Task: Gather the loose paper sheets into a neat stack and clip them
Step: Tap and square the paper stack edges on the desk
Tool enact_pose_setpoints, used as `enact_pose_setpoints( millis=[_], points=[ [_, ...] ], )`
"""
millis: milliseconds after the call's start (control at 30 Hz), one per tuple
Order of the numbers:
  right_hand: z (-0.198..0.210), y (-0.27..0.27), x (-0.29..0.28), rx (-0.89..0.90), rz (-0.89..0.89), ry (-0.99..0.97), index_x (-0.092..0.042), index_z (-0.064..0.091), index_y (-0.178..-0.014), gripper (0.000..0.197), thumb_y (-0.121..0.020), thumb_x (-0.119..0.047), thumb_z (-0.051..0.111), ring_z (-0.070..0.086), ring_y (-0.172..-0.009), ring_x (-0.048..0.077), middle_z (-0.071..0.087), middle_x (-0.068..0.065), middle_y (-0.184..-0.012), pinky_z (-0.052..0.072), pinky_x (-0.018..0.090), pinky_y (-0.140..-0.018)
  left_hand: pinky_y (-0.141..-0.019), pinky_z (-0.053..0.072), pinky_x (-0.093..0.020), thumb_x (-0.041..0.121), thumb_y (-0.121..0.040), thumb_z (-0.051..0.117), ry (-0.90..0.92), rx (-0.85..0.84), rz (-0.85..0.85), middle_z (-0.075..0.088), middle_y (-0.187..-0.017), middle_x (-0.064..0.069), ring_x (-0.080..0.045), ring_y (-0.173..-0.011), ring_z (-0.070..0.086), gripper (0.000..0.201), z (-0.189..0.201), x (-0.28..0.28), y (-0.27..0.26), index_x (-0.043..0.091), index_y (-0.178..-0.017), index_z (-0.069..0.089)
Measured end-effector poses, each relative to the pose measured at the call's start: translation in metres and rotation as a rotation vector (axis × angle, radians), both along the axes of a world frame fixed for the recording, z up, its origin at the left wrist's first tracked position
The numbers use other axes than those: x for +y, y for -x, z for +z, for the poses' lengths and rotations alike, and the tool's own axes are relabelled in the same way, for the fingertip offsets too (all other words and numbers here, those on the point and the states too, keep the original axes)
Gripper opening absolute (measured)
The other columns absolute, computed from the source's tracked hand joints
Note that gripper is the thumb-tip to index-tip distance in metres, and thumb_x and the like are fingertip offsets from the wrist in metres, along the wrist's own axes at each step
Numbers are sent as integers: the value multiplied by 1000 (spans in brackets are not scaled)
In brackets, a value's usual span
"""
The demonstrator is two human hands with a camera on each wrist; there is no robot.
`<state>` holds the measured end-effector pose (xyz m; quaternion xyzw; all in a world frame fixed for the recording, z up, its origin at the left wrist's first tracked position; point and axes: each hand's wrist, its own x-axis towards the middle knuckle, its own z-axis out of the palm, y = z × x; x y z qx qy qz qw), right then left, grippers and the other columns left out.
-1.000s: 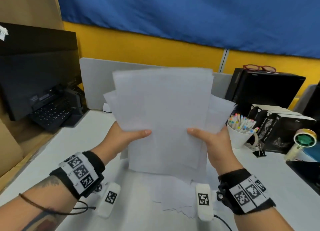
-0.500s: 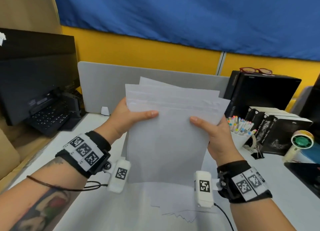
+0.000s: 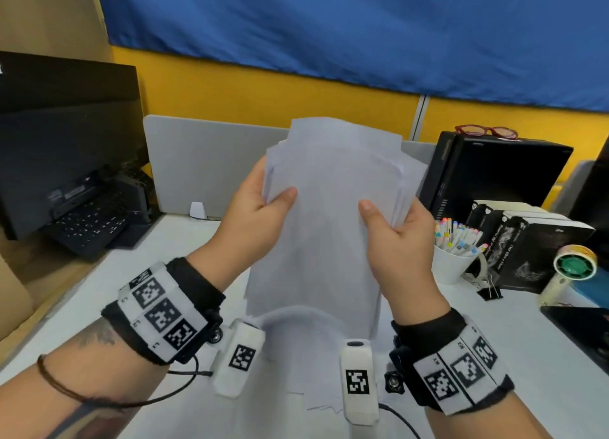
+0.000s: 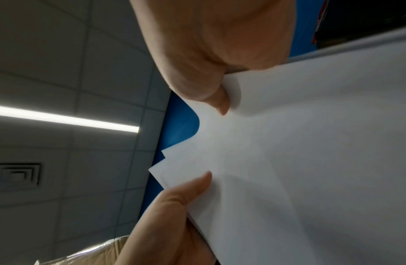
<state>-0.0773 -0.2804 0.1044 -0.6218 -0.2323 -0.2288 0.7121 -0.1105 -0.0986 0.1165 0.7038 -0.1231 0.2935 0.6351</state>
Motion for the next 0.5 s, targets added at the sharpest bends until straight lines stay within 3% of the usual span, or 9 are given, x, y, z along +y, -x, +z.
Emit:
enact_pose_setpoints(
  millis=[67, 133, 233, 300, 367, 433, 500],
  points=[
    [2, -3, -6, 48, 109, 0, -29, 62, -124, 49, -91, 7, 64, 68, -106, 1, 72, -21, -110, 59, 30, -91, -104, 50, -19, -1, -97, 66, -136, 69, -156, 53, -150, 13, 3, -136, 52, 79, 0, 10, 1, 46, -151, 32],
    [2, -9, -17, 30, 252, 85, -39, 42, -147, 84, -85, 11, 68, 52, -133, 9, 56, -16, -141, 53, 36, -102, -113, 44, -23, 7, -89, 79, -272, 101, -295, 40, -160, 14, 3, -150, 31, 102, 0, 21, 0, 60, -153, 20],
    [8, -23, -33, 3, 470, 213, -52, 32, -148, 101, -81, 12, 71, 34, -147, 13, 45, 2, -152, 42, 48, -112, -110, 46, -23, 11, -77, 87, -215, 122, -419, 45, -156, 9, 0, -148, 38, 105, 5, 33, -9, 59, -151, 30],
    [14, -31, -38, 19, 534, 254, -40, 44, -144, 87, -77, 9, 70, 44, -140, 15, 50, 3, -145, 44, 45, -109, -105, 51, -29, 15, -69, 86, -133, 139, -456, 58, -145, 10, -8, -139, 53, 86, 9, 33, -15, 49, -141, 53],
    [18, -37, -39, 65, 546, 238, -20, 60, -124, 58, -74, 7, 70, 58, -127, 25, 58, 5, -137, 50, 46, -100, -103, 53, -34, 17, -64, 85, -84, 138, -464, 65, -137, 11, -12, -132, 60, 58, 9, 33, -23, 37, -116, 71],
    [16, -42, -40, 126, 558, 155, -13, 59, -102, 37, -73, 8, 70, 61, -123, 34, 58, 12, -140, 52, 50, -96, -106, 52, -39, 17, -60, 86, -24, 136, -445, 62, -141, 3, -16, -134, 59, 44, 4, 37, -30, 32, -98, 70],
    [9, -48, -45, 173, 567, 32, -14, 54, -91, 32, -74, 9, 68, 61, -122, 38, 58, 15, -140, 53, 51, -95, -101, 54, -39, 17, -57, 89, 83, 138, -438, 59, -145, -5, -20, -133, 60, 39, -3, 44, -35, 30, -87, 67]
  ],
)
